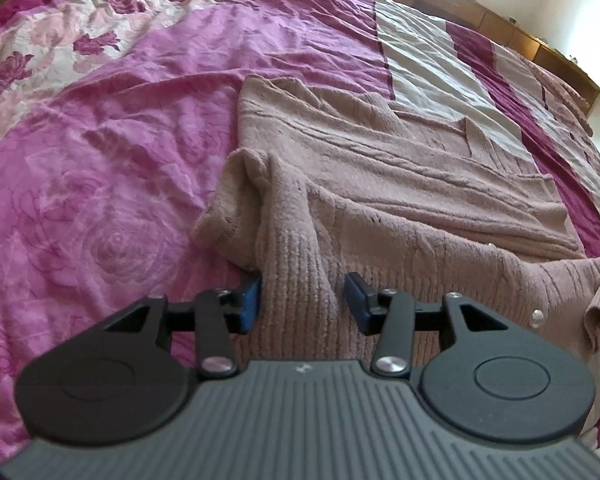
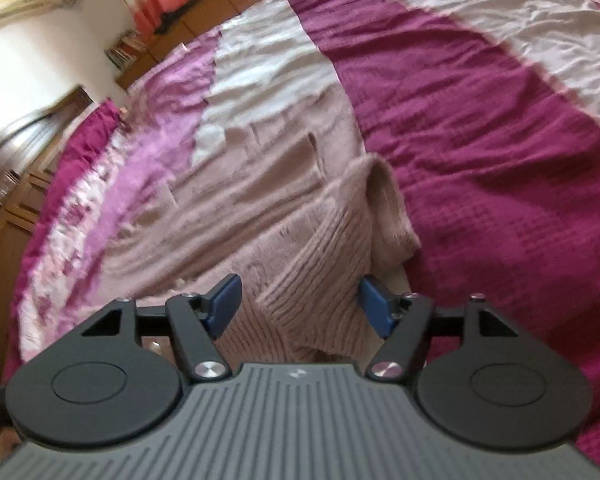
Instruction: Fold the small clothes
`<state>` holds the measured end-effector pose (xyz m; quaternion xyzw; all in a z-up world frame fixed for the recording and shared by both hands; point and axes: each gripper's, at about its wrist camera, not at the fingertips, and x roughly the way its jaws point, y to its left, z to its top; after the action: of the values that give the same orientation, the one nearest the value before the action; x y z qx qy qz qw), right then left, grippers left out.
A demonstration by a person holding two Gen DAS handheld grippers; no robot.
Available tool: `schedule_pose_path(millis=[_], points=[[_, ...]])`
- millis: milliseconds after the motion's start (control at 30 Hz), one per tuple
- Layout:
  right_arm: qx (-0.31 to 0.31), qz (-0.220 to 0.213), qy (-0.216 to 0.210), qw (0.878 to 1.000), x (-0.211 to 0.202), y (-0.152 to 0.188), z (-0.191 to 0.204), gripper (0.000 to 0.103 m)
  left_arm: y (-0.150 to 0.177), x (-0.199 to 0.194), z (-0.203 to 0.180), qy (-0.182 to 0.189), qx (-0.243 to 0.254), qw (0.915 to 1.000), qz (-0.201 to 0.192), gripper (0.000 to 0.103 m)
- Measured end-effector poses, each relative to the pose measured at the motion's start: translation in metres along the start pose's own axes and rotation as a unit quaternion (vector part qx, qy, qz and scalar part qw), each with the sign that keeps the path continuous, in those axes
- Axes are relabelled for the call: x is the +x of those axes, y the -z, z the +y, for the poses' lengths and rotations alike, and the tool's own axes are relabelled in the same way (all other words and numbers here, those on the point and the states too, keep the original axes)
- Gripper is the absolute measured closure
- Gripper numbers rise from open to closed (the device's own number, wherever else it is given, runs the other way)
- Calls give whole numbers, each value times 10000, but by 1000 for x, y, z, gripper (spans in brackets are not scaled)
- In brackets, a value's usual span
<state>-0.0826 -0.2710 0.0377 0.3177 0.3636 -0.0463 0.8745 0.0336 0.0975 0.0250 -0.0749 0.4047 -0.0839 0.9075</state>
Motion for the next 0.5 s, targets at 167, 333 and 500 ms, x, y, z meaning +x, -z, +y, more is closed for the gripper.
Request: schedule_pose_path(millis=[167, 333, 500], points=[[136, 242, 81, 9996, 13, 7, -1, 32, 0, 2, -1, -15, 73, 9999, 89, 54], [248, 316, 32, 9992, 14, 5, -8, 43, 1, -1, -2, -24, 73, 9996, 268, 54], [304, 395, -19, 9988, 17, 5, -11, 52, 4, -5, -3, -20, 71, 9991, 409, 54]])
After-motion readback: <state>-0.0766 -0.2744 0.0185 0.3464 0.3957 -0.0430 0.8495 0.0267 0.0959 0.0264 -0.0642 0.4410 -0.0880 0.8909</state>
